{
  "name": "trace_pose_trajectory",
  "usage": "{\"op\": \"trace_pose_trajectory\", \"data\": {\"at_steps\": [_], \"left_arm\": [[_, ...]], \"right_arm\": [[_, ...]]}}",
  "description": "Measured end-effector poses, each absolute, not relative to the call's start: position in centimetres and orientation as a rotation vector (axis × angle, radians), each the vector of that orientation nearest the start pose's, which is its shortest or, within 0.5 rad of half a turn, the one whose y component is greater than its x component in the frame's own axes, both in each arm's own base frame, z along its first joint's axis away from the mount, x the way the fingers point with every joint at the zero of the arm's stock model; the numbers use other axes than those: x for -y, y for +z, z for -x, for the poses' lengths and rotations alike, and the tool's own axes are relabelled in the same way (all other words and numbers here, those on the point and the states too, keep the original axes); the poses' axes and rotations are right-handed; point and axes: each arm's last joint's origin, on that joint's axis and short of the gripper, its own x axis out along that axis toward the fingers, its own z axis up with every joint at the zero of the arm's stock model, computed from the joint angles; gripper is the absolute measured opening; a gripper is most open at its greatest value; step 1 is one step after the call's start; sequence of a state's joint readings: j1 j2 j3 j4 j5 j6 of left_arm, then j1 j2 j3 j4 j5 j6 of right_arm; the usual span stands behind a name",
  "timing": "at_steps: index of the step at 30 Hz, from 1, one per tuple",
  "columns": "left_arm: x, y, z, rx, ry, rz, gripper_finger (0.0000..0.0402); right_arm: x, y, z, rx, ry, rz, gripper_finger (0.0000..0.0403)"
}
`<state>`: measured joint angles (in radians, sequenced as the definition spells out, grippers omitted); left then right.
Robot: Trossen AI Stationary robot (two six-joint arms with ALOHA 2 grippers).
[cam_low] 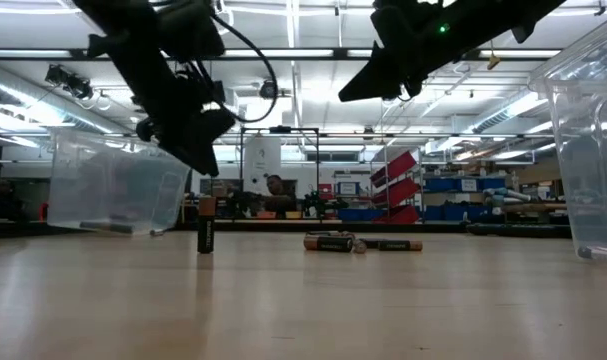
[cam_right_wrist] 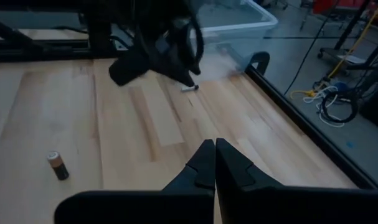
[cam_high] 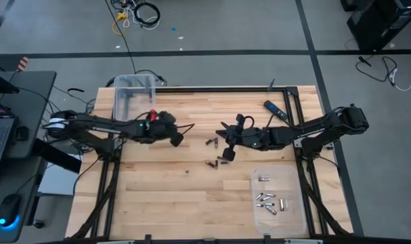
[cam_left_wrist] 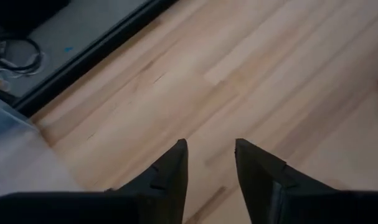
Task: Sort batteries
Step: Adjust the top transparent bin
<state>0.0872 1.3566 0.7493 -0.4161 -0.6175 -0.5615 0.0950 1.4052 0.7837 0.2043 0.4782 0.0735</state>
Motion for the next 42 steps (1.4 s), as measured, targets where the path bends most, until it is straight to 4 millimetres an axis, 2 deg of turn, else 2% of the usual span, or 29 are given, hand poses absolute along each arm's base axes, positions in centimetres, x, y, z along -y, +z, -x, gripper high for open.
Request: {"op": "trace_pose_trajectory", "data": {"at_steps": [3,7,16,22,30,36,39,42], "left_arm": [[-3.9,19.5,-25.3,-0.859,0.874,0.170,0.0113],[-3.8,19.9,-25.7,-0.870,0.844,0.157,0.0102],[-3.8,20.0,-25.7,-0.880,0.846,0.121,0.0102],[-3.7,20.8,-25.3,-0.865,0.823,0.136,0.0102],[-3.4,22.8,-24.0,-0.819,0.783,0.153,0.0102],[-3.2,25.1,-24.0,-0.672,0.706,0.083,0.0102],[-4.1,26.2,-24.3,-0.630,0.725,-0.029,0.0101],[-6.0,27.3,-23.4,-0.733,0.863,-0.134,0.0101]], "right_arm": [[-1.5,23.2,-29.6,-0.392,-0.393,0.047,0.0000],[-1.5,23.2,-29.6,-0.393,-0.390,0.047,0.0000],[-1.5,23.1,-29.5,-0.407,-0.390,0.051,0.0000],[-1.5,23.0,-29.5,-0.408,-0.390,0.052,0.0000],[-1.5,23.0,-29.5,-0.411,-0.390,0.049,0.0000],[-1.5,23.0,-29.5,-0.410,-0.390,0.049,0.0000],[-1.5,23.1,-29.5,-0.404,-0.392,0.047,0.0000],[-1.5,23.1,-29.5,-0.403,-0.393,0.039,0.0000]]}}
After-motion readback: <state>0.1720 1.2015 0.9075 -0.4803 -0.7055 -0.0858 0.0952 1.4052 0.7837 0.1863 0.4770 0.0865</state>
